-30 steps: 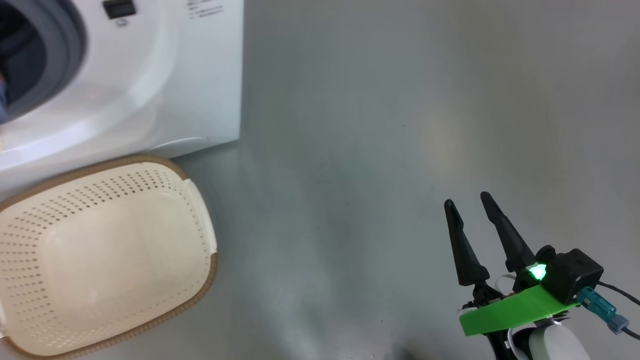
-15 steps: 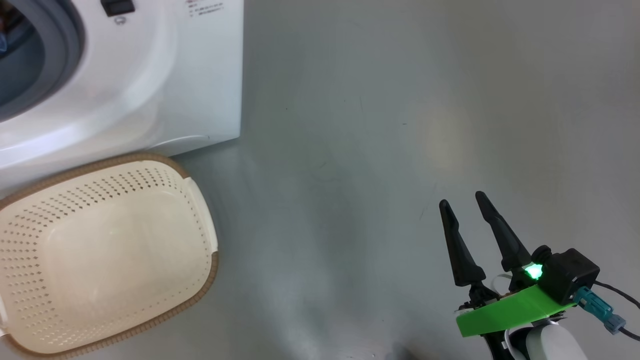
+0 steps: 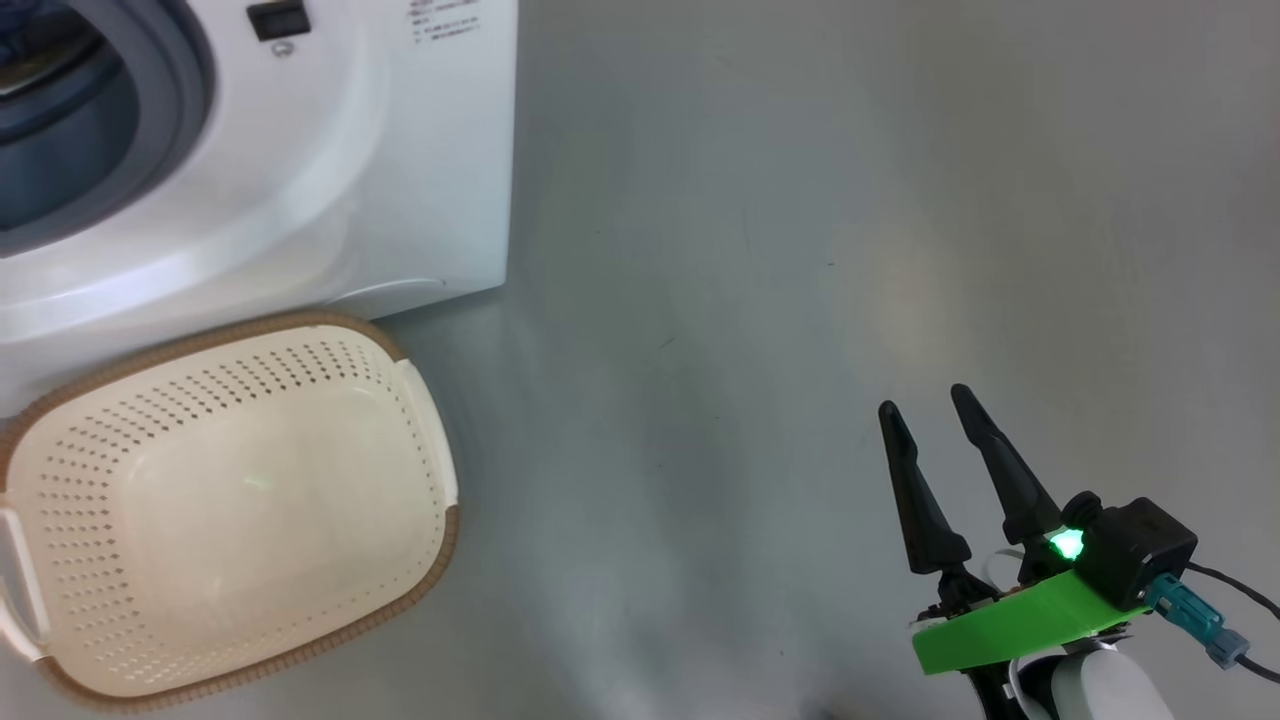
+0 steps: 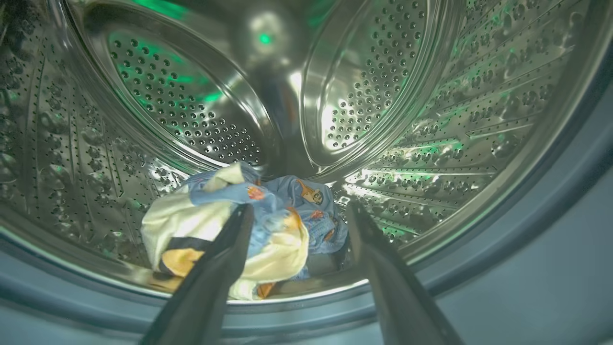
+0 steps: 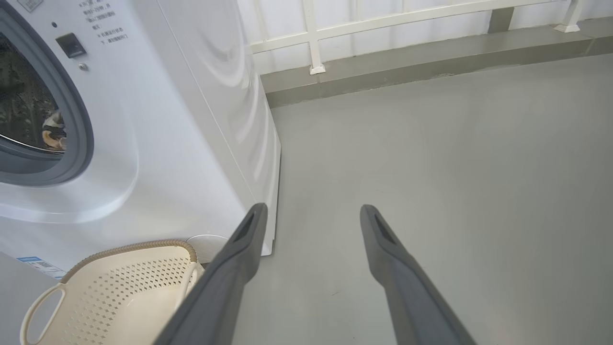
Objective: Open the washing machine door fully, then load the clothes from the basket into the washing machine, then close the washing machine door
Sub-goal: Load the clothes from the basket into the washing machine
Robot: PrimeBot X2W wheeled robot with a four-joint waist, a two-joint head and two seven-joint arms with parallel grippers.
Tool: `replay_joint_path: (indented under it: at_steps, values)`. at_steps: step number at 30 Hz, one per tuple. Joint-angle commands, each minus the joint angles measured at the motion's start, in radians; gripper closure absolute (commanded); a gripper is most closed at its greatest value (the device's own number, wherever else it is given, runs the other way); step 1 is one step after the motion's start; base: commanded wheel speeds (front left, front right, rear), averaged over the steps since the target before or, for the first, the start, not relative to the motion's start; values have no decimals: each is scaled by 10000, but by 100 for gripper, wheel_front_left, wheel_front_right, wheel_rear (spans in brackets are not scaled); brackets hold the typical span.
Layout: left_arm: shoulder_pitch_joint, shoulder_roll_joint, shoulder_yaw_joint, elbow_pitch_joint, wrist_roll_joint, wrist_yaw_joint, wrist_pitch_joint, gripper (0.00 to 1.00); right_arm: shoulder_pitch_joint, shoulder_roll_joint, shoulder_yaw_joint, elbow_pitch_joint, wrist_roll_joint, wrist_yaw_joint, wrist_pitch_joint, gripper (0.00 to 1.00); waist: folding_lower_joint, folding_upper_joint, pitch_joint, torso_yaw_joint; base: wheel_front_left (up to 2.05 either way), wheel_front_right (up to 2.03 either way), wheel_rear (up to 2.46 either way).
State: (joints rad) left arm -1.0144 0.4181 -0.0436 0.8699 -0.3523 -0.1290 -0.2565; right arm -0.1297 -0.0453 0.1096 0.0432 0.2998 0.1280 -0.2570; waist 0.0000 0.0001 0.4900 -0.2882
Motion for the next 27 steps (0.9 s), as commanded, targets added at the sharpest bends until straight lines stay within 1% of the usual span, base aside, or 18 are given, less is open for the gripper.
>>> replay_joint_path:
  at_steps: [1,3,7,8,16,20,27]
  values:
    - [287,408,198,-195,-75,-16,-53,0,-10,-49,159,-200,-144,27,-48,0,0,-1,-89,78,0,0,0]
    - [506,290,267,-242,3,-16,-53,0,10,-49,124,-205,-188,27,-48,0,0,-1,-172,162,0,0,0]
    - [1044,-119,472,-492,119,-16,-53,0,69,-49,81,-175,-342,27,-48,0,0,-1,-389,397,0,0,0]
    - [1044,-119,472,-492,119,-16,-53,0,69,-49,81,-175,-342,27,-48,0,0,-1,-389,397,0,0,0]
    - [2356,-998,943,-1414,181,-17,-53,0,273,-52,-169,-45,-708,27,-48,0,0,-1,-926,1009,0,0,0]
    - [3144,-1342,1145,-1867,279,-17,-53,0,434,-180,-280,13,-763,27,-48,0,0,-1,-1271,1306,0,0,0]
    - [4397,-1744,1303,-2690,482,-17,-53,0,711,-430,-474,73,-761,27,-48,0,0,-1,-1812,1757,0,0,0]
